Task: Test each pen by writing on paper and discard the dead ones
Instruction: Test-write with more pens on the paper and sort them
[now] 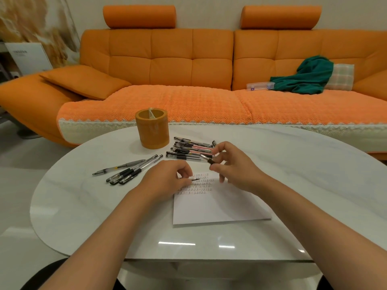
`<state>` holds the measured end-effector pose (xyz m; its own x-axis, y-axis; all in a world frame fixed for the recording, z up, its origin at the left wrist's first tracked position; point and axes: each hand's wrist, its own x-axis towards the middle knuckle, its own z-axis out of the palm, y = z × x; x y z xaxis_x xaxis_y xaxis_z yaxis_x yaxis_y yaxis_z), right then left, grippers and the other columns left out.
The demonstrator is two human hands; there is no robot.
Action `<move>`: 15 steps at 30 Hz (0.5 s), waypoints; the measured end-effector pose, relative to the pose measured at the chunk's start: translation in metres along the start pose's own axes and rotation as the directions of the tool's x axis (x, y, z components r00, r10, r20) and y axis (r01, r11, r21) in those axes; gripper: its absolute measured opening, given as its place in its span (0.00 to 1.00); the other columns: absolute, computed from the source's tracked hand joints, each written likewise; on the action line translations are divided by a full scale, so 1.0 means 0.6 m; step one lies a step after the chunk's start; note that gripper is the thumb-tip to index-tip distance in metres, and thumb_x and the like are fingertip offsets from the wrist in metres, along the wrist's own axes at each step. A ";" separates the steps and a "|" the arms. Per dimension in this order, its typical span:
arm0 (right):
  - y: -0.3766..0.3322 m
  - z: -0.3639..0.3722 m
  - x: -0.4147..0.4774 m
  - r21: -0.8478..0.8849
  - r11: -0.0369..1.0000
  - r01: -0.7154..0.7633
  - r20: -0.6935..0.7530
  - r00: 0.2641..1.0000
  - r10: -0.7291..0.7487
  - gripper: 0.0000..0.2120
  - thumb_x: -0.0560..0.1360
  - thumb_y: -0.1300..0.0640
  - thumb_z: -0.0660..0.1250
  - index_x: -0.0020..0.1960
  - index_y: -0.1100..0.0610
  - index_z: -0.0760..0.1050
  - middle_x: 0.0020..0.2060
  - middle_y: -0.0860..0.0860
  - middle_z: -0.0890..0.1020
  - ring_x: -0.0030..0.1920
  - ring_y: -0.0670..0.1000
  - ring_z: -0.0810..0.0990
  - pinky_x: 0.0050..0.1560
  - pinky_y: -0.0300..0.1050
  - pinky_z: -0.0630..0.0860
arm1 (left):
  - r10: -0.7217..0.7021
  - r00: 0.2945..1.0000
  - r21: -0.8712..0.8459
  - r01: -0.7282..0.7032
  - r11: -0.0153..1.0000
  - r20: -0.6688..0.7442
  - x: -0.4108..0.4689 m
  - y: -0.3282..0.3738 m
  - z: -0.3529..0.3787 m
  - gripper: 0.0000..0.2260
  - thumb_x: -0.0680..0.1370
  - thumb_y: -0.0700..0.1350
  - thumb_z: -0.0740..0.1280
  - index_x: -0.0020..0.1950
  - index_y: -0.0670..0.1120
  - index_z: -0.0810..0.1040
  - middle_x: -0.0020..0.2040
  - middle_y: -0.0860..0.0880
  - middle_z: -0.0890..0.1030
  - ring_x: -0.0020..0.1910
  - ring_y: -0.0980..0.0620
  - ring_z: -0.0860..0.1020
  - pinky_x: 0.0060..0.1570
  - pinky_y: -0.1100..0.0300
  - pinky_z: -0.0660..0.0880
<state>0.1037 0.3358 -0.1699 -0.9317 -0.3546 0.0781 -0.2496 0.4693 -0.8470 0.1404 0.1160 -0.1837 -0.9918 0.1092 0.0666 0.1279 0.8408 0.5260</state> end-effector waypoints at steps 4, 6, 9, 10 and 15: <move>0.003 0.000 -0.001 -0.446 0.888 0.110 0.025 0.994 -0.111 0.08 0.77 0.54 0.69 0.53 0.41 0.78 0.47 0.38 0.81 0.39 0.36 0.74 0.41 0.38 0.70 | 0.013 0.998 -0.087 -0.018 0.996 -0.058 0.000 0.005 -0.001 0.06 0.75 0.48 0.76 0.48 0.57 0.81 0.43 0.60 0.81 0.40 0.58 0.77 0.39 0.64 0.72; 0.002 0.001 -0.005 -0.500 0.852 0.152 0.060 0.988 -0.142 0.09 0.78 0.54 0.68 0.54 0.43 0.81 0.47 0.39 0.81 0.38 0.34 0.72 0.40 0.34 0.66 | 0.018 0.998 -0.089 -0.024 0.996 -0.059 0.001 0.006 0.000 0.07 0.74 0.47 0.76 0.47 0.57 0.80 0.42 0.60 0.81 0.40 0.58 0.77 0.39 0.65 0.72; 0.000 0.004 -0.009 -0.541 0.819 0.189 0.070 0.981 -0.180 0.09 0.78 0.54 0.67 0.54 0.43 0.82 0.49 0.40 0.84 0.39 0.38 0.73 0.49 0.40 0.67 | 0.014 0.999 -0.086 -0.018 0.996 -0.046 0.001 0.007 0.003 0.08 0.74 0.48 0.76 0.46 0.58 0.79 0.43 0.60 0.81 0.41 0.57 0.77 0.39 0.65 0.72; 0.000 0.005 -0.009 -0.544 0.816 0.194 0.070 0.980 -0.187 0.09 0.78 0.54 0.67 0.54 0.43 0.82 0.49 0.40 0.84 0.40 0.39 0.73 0.51 0.41 0.67 | 0.017 0.999 -0.085 -0.021 0.996 -0.043 0.002 0.008 0.004 0.08 0.74 0.48 0.76 0.46 0.59 0.79 0.43 0.60 0.81 0.42 0.57 0.77 0.39 0.65 0.73; -0.002 0.007 -0.009 -0.552 0.801 0.231 0.102 0.972 -0.209 0.09 0.78 0.54 0.67 0.54 0.43 0.82 0.48 0.39 0.84 0.37 0.35 0.72 0.48 0.39 0.66 | 0.047 0.998 -0.084 -0.050 0.995 -0.039 -0.002 0.011 0.005 0.07 0.74 0.50 0.76 0.46 0.59 0.80 0.42 0.61 0.81 0.41 0.57 0.77 0.42 0.60 0.78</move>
<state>0.1099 0.3339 -0.1717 -0.8268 -0.5259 0.1994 -0.5605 0.7406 -0.3706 0.1423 0.1233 -0.1830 -0.9840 0.1277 0.1240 0.1767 0.7869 0.5912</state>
